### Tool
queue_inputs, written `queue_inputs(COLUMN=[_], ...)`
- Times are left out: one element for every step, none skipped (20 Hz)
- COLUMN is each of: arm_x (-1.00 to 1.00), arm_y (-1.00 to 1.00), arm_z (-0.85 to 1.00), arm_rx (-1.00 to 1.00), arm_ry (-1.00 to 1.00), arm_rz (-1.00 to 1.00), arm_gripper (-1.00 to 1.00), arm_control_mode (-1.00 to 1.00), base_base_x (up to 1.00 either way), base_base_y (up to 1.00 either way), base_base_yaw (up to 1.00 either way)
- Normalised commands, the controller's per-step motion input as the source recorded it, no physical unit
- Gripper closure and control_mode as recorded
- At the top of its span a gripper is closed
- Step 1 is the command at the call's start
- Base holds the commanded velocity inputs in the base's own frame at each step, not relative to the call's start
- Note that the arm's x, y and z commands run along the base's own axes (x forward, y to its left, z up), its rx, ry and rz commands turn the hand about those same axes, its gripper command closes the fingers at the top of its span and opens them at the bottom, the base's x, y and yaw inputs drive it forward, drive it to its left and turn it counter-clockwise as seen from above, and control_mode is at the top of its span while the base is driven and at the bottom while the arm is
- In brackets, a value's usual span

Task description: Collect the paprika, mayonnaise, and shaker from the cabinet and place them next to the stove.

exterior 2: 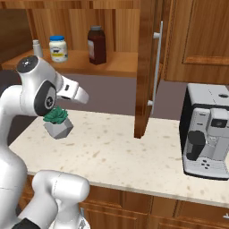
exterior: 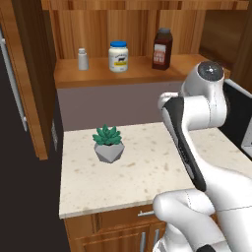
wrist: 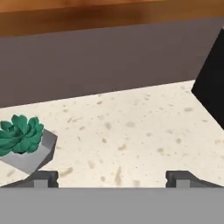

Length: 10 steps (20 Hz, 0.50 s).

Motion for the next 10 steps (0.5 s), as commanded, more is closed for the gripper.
queue_inputs(arm_x=[-0.04,-0.01,0.00,0.00,0.02,0.03,0.04,0.10,0.14,0.11], arm_y=[-0.01,-0.01,-0.07,-0.08,-0.09,-0.12,-0.11,-0.06,-0.08,-0.13], arm_z=[0.62,0.66,0.78,0.92,0.95,0.91,0.91,0.93,0.98,0.95], arm_rx=[-0.13,-0.12,-0.09,-0.06,-0.03,-0.03,-0.03,-0.05,-0.08,-0.09], arm_ry=[-0.50,-0.50,-0.46,-0.45,-0.45,-0.48,-0.48,-0.46,-0.43,-0.44], arm_rz=[-0.23,-0.21,-0.15,-0.10,-0.05,-0.01,0.00,0.00,0.00,0.00], arm_gripper=[-1.00,-1.00,-1.00,-1.00,-1.00,-1.00,-1.00,-1.00,-1.00,-1.00], arm_control_mode=[-1.00,-1.00,-1.00,-1.00,-1.00,-1.00,-1.00,-1.00,-1.00,-1.00], base_base_x=[0.00,0.00,0.00,0.00,0.00,0.00,0.00,0.00,0.00,0.00], base_base_y=[0.00,0.00,0.00,0.00,0.00,0.00,0.00,0.00,0.00,0.00], base_base_yaw=[0.00,0.00,0.00,0.00,0.00,0.00,0.00,0.00,0.00,0.00])
